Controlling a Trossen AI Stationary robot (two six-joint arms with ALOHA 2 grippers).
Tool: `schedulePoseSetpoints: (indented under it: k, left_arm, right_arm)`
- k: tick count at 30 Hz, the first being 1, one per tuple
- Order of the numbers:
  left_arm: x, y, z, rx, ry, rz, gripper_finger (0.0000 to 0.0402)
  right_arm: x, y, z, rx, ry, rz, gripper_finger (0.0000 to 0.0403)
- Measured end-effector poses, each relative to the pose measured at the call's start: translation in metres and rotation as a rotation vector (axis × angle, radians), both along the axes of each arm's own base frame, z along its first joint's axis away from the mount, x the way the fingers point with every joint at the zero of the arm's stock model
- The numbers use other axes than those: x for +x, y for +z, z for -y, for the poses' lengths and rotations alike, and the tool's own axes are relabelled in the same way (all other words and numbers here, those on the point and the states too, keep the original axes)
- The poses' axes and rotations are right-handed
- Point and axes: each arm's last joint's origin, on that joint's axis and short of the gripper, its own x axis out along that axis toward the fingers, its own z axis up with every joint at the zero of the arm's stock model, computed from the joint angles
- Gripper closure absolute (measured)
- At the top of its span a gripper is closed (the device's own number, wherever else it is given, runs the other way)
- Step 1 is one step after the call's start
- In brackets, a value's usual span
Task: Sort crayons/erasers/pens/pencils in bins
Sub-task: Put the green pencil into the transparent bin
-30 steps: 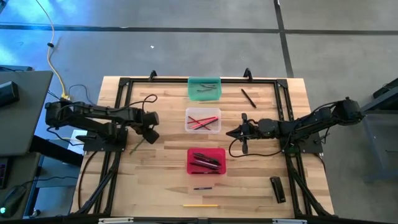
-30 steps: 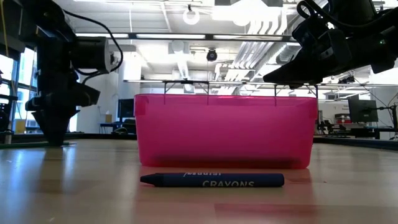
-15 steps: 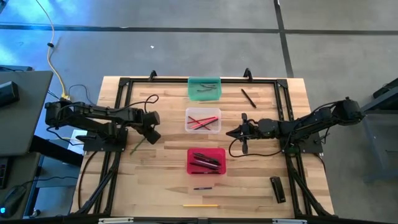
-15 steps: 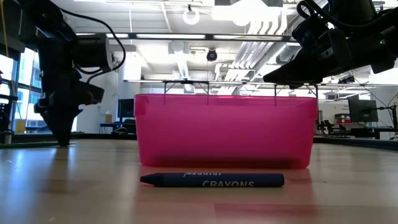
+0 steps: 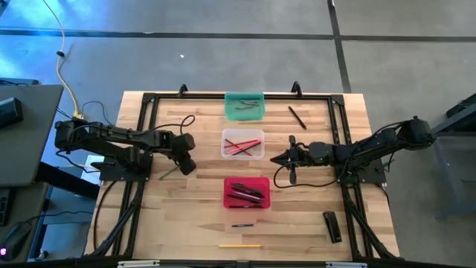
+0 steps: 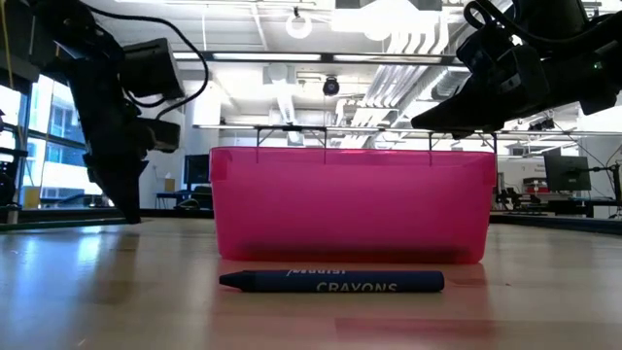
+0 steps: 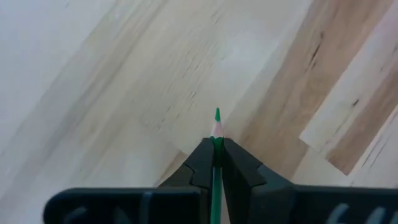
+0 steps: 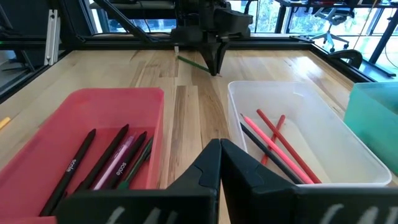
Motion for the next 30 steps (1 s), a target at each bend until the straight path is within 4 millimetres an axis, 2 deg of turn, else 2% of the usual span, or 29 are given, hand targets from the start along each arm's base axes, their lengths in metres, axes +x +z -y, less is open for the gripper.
schedulePoseSetpoints:
  k: [6, 15, 19, 30]
  left_arm:
    - [0.01, 0.013, -0.003, 0.024, -0.066, 0.045, 0.0397]
    - [0.036, 0.054, -0.011, 0.111, -0.142, 0.185, 0.0401]
    - [0.045, 0.067, -0.014, 0.148, -0.153, 0.264, 0.0401]
    - [0.07, 0.078, -0.025, 0.244, -0.191, 0.514, 0.0401]
  right_arm:
    - [0.0, 0.0, 0.0, 0.0, 0.0, 0.0, 0.0403]
    - [0.0, 0.0, 0.0, 0.0, 0.0, 0.001, 0.0403]
    - [0.0, 0.0, 0.0, 0.0, 0.0, 0.001, 0.0403]
    - [0.0, 0.0, 0.0, 0.0, 0.0, 0.001, 0.0403]
